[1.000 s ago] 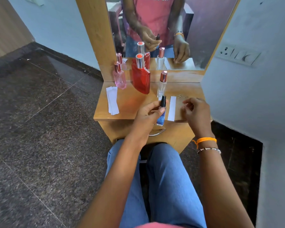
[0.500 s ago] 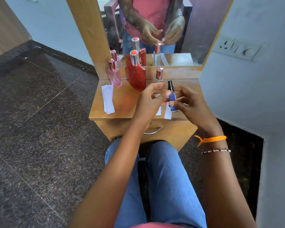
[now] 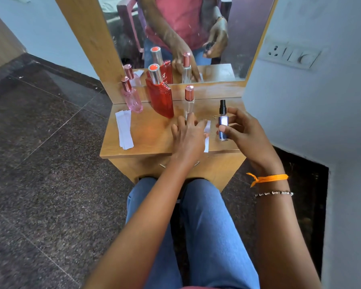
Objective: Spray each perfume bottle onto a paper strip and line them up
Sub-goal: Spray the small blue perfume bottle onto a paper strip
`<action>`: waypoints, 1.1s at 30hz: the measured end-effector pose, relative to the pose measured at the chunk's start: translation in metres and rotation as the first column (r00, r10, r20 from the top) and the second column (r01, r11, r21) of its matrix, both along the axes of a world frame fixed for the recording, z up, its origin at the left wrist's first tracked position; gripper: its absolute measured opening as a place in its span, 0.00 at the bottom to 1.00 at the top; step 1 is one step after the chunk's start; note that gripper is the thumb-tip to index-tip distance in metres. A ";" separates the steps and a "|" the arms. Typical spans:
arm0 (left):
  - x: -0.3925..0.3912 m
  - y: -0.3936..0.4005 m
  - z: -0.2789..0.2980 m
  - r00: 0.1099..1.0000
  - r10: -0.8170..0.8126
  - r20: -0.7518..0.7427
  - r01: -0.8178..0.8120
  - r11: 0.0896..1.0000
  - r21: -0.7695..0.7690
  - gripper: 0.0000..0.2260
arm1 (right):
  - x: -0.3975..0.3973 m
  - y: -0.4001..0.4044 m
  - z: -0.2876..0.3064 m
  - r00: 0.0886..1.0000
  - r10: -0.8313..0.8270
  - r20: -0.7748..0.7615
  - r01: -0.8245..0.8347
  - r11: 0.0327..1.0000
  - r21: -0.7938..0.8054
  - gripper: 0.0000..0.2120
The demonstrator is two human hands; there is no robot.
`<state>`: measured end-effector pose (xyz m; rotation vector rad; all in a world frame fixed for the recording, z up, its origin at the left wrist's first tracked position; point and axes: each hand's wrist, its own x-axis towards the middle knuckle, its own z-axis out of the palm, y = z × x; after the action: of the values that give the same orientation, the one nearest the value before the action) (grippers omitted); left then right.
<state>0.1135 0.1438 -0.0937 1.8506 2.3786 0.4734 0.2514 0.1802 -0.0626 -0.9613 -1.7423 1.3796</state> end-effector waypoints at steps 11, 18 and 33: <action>-0.007 -0.018 0.019 0.749 0.077 0.658 -0.174 0.981 0.082 0.23 | -0.012 -0.004 0.002 0.821 0.068 -0.568 -0.345 0.851 -0.396 0.19; -0.018 -0.041 0.033 0.478 0.049 0.877 -0.180 0.983 0.043 0.06 | -0.018 -0.012 0.002 0.698 0.118 -0.706 -0.519 0.763 -0.385 0.21; -0.018 -0.051 0.047 0.296 0.032 0.955 -0.201 0.979 0.029 0.08 | -0.034 -0.028 0.007 0.946 -0.133 0.297 -0.049 0.844 0.535 0.19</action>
<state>0.0957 0.0927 -0.0466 0.8473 1.5659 1.3418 0.2175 0.1522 -0.0556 -0.9255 -2.1752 0.6464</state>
